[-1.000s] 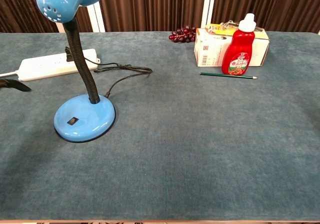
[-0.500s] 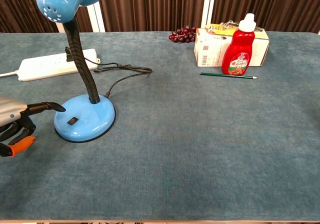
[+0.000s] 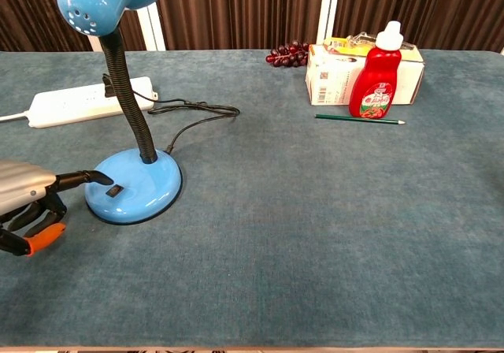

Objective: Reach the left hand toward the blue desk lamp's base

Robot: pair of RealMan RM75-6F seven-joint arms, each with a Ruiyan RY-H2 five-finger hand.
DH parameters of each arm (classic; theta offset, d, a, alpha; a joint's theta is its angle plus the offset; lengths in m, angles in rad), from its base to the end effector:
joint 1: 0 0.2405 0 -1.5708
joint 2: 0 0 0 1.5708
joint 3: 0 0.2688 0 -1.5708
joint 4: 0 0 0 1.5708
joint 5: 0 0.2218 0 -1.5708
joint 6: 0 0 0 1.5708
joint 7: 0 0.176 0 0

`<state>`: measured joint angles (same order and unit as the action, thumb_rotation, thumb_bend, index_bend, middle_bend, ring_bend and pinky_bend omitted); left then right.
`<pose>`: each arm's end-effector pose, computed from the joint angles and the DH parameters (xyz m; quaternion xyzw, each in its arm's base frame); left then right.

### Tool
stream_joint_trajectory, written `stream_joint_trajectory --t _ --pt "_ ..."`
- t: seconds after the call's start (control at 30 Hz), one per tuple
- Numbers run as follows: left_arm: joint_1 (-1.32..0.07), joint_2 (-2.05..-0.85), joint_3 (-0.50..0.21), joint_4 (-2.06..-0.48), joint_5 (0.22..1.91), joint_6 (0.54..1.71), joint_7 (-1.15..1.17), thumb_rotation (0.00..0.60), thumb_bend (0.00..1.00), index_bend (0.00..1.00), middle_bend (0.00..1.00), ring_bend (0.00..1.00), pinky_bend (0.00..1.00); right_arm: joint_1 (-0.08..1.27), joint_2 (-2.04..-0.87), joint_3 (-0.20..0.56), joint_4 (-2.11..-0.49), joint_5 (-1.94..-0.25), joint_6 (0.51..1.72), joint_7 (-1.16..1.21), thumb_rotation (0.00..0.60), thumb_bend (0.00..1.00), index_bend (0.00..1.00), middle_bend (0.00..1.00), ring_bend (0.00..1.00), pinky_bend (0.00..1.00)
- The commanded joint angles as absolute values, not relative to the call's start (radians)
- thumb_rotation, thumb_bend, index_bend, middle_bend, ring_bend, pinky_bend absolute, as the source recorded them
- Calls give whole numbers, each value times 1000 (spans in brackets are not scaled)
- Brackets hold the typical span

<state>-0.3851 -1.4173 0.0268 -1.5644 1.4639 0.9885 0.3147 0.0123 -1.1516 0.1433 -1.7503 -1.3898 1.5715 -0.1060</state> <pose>-0.2564 0.2524 -0.0342 -0.7942 -0.3801 -0.2737 0.3871 -0.3154 -0.2072 0.1668 0.5012 -0.4034 0.4134 0.6443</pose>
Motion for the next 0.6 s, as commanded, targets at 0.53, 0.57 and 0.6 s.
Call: stream_joint_trajectory --t 0.53,0.57,0.6 --pt "-405 -1441 34 -1546 1434 974 338 600 557 86 745 740 799 14 -1154 146 -1752 -1386 1571 -109 600 140 121 51 34 0" --pt "-406 -1442 35 -1546 1433 973 339 600 556 86 745 740 799 14 -1155 146 -1752 -1386 1570 -109 600 140 121 51 34 0" --pt "-408 -1443 35 -1545 1432 972 340 600 556 86 745 740 798 15 -1155 146 -1752 -1385 1570 -110 600 140 121 51 34 0"
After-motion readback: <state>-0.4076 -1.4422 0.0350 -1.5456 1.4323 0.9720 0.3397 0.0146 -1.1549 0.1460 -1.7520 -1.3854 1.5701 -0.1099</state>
